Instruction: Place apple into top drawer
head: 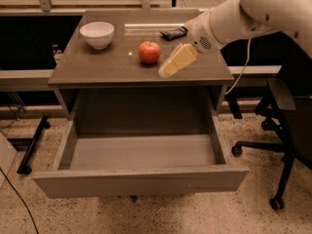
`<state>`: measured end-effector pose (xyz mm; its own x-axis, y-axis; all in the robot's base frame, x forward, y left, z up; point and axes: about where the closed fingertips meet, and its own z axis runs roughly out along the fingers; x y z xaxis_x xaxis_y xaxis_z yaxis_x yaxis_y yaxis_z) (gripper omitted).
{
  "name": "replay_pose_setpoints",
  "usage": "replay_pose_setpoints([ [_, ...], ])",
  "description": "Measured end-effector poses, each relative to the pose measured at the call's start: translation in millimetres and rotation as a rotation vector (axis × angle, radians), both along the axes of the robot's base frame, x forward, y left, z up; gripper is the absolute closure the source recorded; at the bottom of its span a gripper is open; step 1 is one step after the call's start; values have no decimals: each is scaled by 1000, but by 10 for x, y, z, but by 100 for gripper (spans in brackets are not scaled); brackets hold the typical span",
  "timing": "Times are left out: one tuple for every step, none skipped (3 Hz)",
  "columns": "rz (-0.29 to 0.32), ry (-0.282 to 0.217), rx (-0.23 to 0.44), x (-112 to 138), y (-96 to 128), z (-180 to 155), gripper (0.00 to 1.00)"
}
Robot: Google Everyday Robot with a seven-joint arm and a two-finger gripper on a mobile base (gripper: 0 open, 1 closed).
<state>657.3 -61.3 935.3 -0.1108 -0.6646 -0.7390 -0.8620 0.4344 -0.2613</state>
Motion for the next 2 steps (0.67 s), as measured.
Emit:
replay_pose_setpoints([
  [5, -3, 27, 163, 121, -58, 0],
  [29, 4, 67, 374, 298, -147, 0],
])
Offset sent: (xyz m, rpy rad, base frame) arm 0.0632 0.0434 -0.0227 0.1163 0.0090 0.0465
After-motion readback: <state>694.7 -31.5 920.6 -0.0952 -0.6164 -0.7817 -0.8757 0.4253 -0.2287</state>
